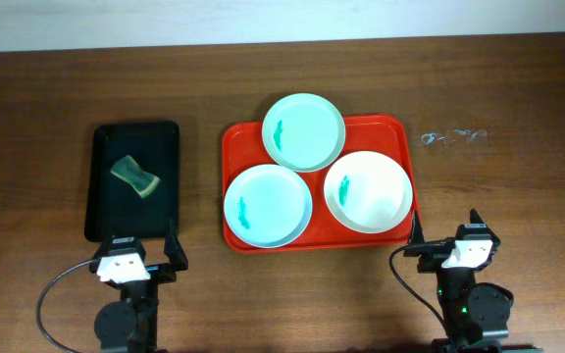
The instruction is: Clean dirty plates on tray and stack at the side
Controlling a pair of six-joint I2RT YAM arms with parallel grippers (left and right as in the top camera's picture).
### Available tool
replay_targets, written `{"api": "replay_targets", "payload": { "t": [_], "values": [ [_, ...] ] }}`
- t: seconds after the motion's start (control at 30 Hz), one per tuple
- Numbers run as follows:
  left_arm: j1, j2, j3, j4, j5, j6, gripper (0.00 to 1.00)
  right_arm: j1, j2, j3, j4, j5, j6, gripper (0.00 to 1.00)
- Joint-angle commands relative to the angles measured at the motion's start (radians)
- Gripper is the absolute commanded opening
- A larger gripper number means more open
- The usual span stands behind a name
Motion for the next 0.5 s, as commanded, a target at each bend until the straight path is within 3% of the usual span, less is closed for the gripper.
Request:
{"api": "replay_targets", "payload": {
  "t": [0.0, 0.47],
  "values": [
    [0.004, -0.005, -0.005, -0.002, 0.01, -0.013, 0.99, -0.008, -0.007, -0.007, -0.004, 0.009, 0.005, 0.98],
    [0.004, -0.005, -0.005, -0.002, 0.011, -0.013, 0.99, -0.008, -0.007, -0.007, -0.004, 0.009, 0.005, 0.98]
  ]
}}
